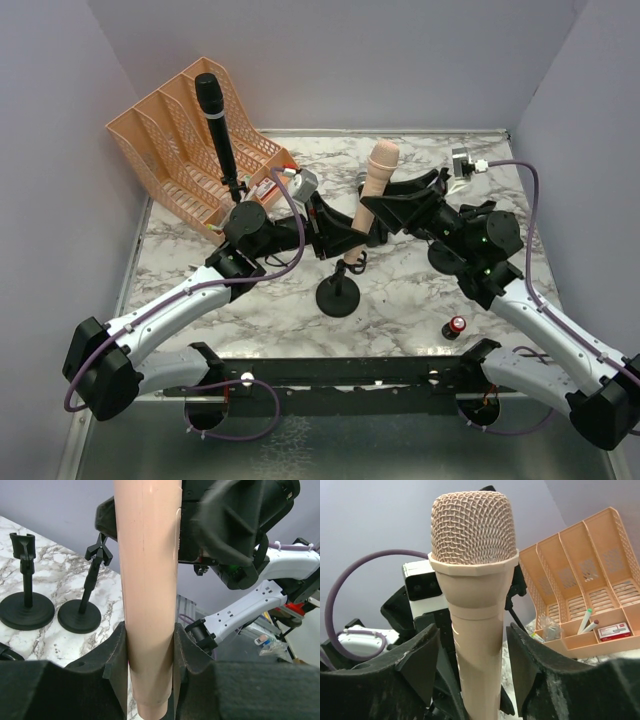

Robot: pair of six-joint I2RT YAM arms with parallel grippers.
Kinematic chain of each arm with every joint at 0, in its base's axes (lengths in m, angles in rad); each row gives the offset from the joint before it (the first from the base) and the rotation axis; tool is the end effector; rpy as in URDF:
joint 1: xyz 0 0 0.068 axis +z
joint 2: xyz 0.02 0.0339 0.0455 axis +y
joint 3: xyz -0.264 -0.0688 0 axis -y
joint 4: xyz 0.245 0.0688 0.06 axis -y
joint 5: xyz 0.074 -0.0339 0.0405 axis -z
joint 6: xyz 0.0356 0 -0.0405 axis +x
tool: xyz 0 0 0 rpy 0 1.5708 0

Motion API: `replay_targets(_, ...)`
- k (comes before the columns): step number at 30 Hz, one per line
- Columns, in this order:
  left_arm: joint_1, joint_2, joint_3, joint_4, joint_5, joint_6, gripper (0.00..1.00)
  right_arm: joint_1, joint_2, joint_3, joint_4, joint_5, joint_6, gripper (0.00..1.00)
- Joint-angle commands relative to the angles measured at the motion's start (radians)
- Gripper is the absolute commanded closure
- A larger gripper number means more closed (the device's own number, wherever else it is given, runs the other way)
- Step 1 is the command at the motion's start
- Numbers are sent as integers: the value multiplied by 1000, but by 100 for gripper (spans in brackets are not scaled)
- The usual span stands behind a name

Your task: Attach the microphones to the stand

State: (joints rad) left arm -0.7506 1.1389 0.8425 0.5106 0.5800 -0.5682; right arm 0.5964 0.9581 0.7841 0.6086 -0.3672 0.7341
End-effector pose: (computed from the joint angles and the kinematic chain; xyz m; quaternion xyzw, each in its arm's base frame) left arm 0.1788 -0.1935 0.3611 0.2765 0.5785 -0.5989 0.4798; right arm 0.1725 0.1325 0.3913 -0.1171 0.5383 0.5888 0.5914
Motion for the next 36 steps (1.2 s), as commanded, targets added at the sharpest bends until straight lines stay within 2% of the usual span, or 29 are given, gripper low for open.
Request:
replay_targets(1, -5, -16, 27, 31, 70, 70, 100, 7, -15, 10, -20, -42, 38, 36)
replay_targets(5, -5, -19, 26, 31, 95, 97, 100, 6, -2, 36, -61, -34, 58, 33)
replay_targets(13, -4, -11, 14, 30, 154, 115, 100, 7, 33, 89, -101, -55, 81, 45)
replay_targets(15, -4, -15, 7, 28, 154, 120, 100, 6, 24, 81, -94, -50, 82, 52)
replay_targets(19, -4, -21, -6, 18, 131, 121, 99, 7, -3, 56, -90, -21, 46, 84)
replay_targets(20, -4, -23, -12, 11, 115, 120, 89, 6, -11, 53, -97, -11, 14, 89)
replay_targets(22, -3, -32, -25, -12, 77, 126, 59, 6, -29, 50, -138, 29, -41, 98)
replay_targets(23, -4, -37, -32, -33, 54, 136, 49, 6, -41, 49, -160, 46, -79, 100)
replay_targets(25, -4, -57, -43, -107, 8, 172, 37, 7, -65, 46, -199, 78, -154, 100)
replay_targets(28, -4, -90, -36, -286, -89, 302, 28, 6, -100, 37, -225, 101, -266, 100)
replay_targets(31, -4, -111, 10, -496, -158, 454, 25, 7, -140, 43, -271, 151, -331, 100)
replay_targets(36, -4, -128, 43, -741, -80, 739, 24, 7, -172, 52, -334, 227, -379, 100)
